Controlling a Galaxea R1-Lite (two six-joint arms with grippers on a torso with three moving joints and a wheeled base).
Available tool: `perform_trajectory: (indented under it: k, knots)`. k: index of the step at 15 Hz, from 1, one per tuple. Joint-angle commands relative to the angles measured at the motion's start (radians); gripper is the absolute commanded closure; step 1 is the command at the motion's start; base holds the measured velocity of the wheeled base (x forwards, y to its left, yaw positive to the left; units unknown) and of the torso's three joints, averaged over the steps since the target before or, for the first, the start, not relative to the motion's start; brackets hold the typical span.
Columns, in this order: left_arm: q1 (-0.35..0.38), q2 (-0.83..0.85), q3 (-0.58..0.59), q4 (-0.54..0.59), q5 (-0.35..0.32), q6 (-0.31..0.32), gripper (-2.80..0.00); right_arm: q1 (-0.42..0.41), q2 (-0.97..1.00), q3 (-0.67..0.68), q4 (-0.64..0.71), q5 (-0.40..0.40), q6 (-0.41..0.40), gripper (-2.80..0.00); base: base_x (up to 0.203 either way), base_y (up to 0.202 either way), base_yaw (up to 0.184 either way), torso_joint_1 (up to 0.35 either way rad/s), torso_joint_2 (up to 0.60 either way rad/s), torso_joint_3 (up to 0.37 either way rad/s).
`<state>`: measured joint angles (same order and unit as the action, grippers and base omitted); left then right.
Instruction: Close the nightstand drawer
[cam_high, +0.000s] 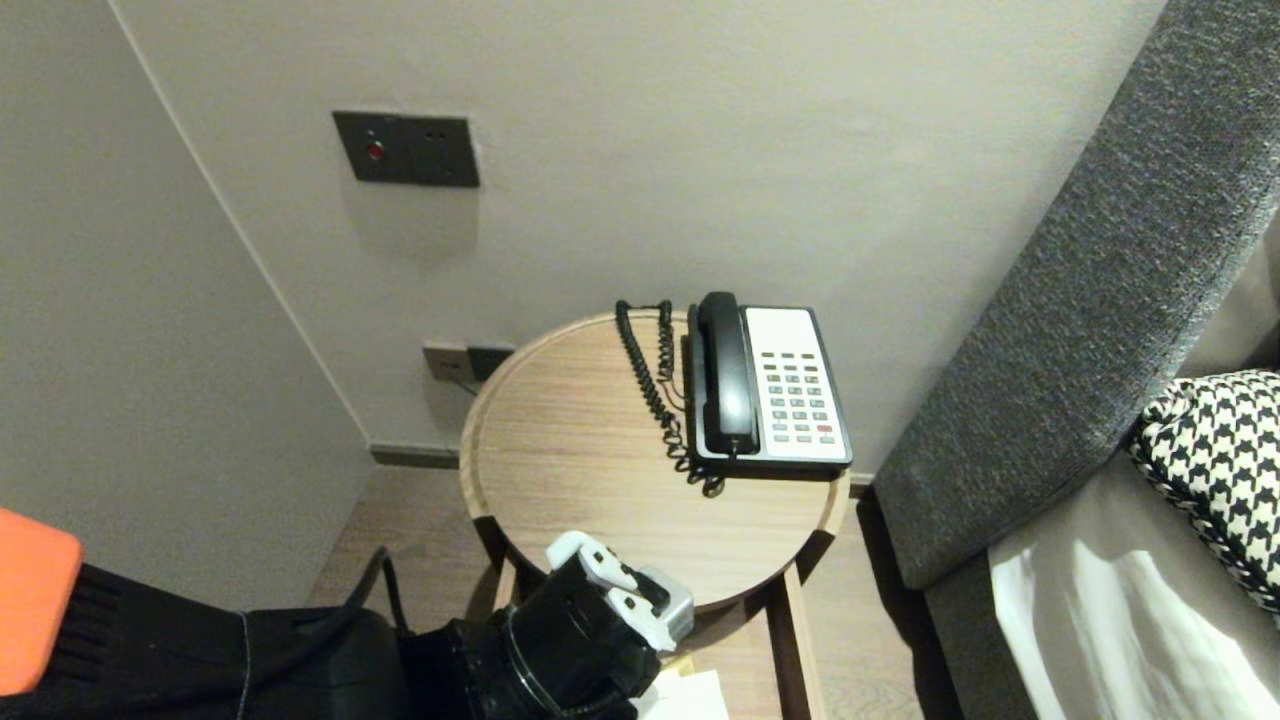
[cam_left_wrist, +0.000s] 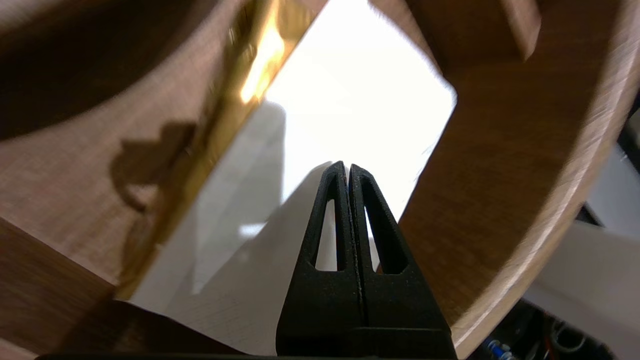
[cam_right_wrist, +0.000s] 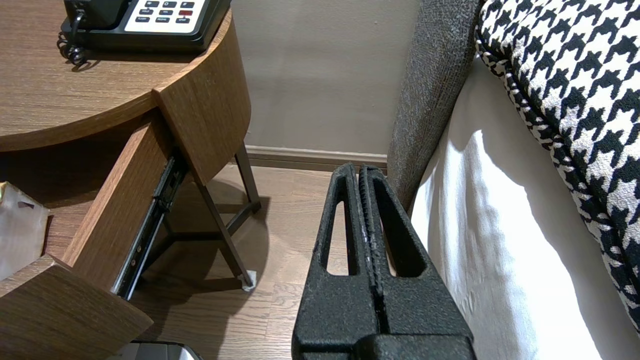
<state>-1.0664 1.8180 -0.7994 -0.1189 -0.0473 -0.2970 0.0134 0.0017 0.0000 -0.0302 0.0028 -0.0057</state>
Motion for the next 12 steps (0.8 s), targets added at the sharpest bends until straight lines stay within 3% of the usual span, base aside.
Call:
perform_trajectory:
  k: [1, 6, 12]
  knots:
    - [-0.003, -0.059, -0.008, -0.010, 0.012, -0.004, 0.00, 0.000, 0.000, 0.012, 0.000, 0.000, 0.000, 0.00, 0.000, 0.000, 0.000, 0.000, 0.00, 0.000]
    - [-0.001, -0.144, 0.009, 0.014, 0.037, 0.000, 0.00, 0.000, 0.000, 0.012, 0.000, 0.000, 0.000, 0.00, 0.000, 0.000, 0.000, 0.000, 0.00, 0.000]
    - [0.002, -0.351, 0.133, 0.288, 0.037, 0.005, 0.00, 0.000, 0.000, 0.012, 0.000, 0.000, 0.000, 0.00, 0.000, 0.000, 0.000, 0.000, 0.00, 0.000]
